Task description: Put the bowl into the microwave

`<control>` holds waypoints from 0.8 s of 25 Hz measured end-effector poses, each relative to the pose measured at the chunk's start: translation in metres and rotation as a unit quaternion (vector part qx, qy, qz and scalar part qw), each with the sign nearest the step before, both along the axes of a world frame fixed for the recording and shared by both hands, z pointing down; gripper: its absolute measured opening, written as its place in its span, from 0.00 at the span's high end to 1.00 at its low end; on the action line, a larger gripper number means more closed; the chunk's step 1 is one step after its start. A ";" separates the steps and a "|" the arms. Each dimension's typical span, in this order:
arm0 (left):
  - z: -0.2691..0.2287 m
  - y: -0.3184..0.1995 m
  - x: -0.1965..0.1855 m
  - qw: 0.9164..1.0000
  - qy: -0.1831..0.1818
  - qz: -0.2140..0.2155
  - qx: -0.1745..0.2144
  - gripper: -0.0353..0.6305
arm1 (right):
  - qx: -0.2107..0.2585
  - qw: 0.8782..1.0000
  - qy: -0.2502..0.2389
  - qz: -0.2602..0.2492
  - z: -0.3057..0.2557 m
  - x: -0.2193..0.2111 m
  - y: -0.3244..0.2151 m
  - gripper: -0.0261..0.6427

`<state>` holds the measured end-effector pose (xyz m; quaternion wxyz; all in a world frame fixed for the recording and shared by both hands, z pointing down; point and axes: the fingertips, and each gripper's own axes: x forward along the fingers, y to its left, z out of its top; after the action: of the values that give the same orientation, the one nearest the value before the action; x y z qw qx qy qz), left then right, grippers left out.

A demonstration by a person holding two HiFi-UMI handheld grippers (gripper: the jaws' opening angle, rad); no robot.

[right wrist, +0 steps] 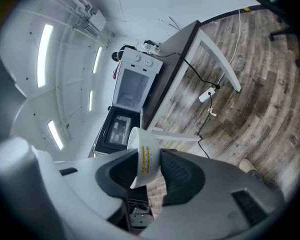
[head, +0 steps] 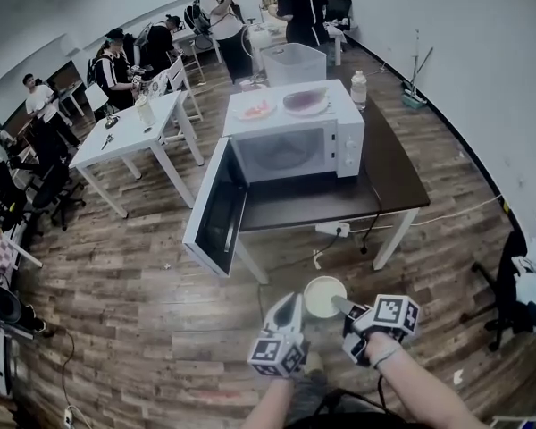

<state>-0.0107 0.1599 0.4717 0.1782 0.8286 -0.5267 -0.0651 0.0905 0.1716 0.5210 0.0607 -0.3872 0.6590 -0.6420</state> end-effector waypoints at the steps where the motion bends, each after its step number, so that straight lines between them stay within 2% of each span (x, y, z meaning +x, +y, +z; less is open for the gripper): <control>1: -0.001 -0.007 -0.001 1.000 0.001 0.001 0.000 0.95 | -0.001 1.000 0.000 0.001 0.000 -0.001 -0.007 0.77; 11: 0.002 -0.072 -0.015 1.000 0.010 0.013 -0.003 0.95 | -0.007 1.000 0.005 0.009 0.005 -0.014 -0.072 0.77; 20: 0.012 -0.107 -0.017 0.999 0.012 0.035 -0.011 0.95 | -0.013 1.000 0.014 0.018 0.006 -0.015 -0.101 0.77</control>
<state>-0.0272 0.0529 0.4841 0.1959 0.8435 -0.4961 -0.0633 0.0754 0.0704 0.5272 0.0584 -0.4086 0.6445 -0.6436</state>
